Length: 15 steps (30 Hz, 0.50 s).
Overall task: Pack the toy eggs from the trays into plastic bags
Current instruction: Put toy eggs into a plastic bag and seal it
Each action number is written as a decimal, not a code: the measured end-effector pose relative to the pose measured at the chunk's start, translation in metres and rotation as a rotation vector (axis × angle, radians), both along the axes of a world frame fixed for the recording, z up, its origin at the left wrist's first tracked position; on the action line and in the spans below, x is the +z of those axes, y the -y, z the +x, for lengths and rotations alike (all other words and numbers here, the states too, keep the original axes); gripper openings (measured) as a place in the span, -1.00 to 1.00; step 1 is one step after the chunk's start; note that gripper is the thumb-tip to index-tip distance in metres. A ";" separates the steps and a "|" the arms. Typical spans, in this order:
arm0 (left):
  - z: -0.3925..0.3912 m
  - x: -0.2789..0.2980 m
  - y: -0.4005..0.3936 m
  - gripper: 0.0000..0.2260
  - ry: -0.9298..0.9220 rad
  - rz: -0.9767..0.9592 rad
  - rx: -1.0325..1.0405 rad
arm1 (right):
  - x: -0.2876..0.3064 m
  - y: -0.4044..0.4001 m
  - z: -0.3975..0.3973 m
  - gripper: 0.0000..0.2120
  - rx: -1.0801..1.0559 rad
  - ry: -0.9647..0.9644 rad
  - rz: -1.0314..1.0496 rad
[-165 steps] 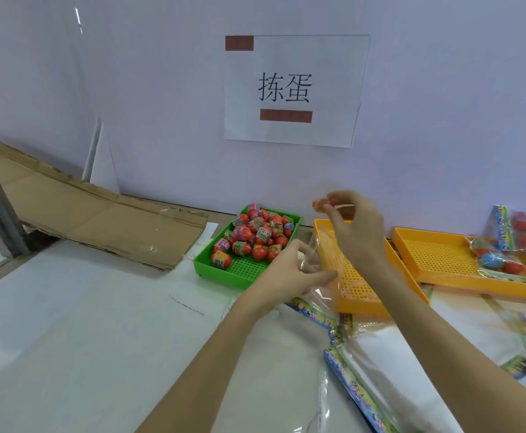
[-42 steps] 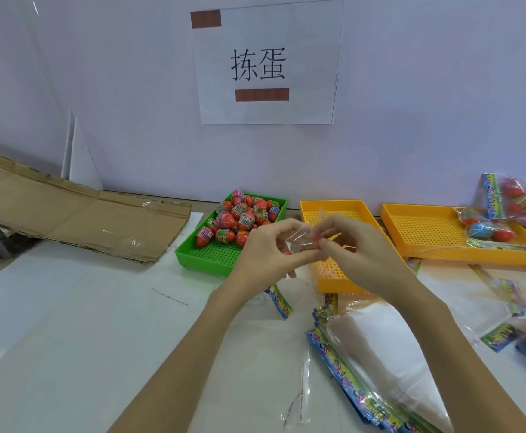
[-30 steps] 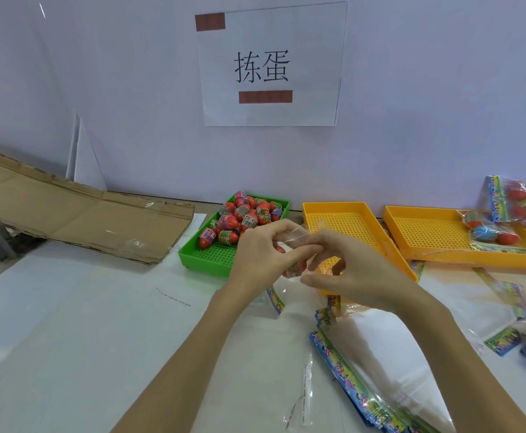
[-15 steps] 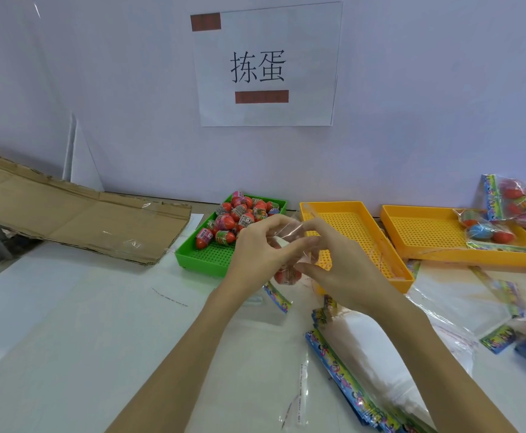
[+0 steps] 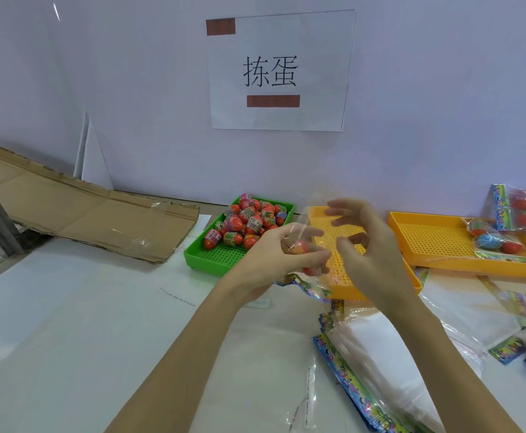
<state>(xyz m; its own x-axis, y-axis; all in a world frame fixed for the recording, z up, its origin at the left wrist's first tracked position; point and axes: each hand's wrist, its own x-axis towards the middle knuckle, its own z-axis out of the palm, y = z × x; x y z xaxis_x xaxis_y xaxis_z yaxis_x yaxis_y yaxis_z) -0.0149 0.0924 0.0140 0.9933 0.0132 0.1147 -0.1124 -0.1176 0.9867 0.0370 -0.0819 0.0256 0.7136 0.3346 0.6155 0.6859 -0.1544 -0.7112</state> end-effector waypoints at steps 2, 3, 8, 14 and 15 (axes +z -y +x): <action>0.000 -0.002 0.000 -0.58 -0.050 -0.008 0.018 | 0.004 -0.002 -0.004 -0.50 -0.094 0.086 0.008; 0.001 -0.003 0.001 -0.61 -0.084 0.000 0.029 | 0.006 -0.005 -0.006 -0.51 -0.128 0.137 -0.017; 0.001 -0.015 0.008 -0.74 -0.139 0.023 0.106 | 0.021 -0.042 -0.025 -0.63 -0.048 0.339 -0.179; -0.003 -0.035 0.004 -0.61 -0.064 -0.192 0.154 | 0.033 -0.113 -0.018 -0.52 0.119 0.213 -0.768; -0.004 -0.036 0.004 -0.59 -0.063 -0.196 0.152 | 0.034 -0.122 -0.012 -0.50 0.110 0.209 -0.891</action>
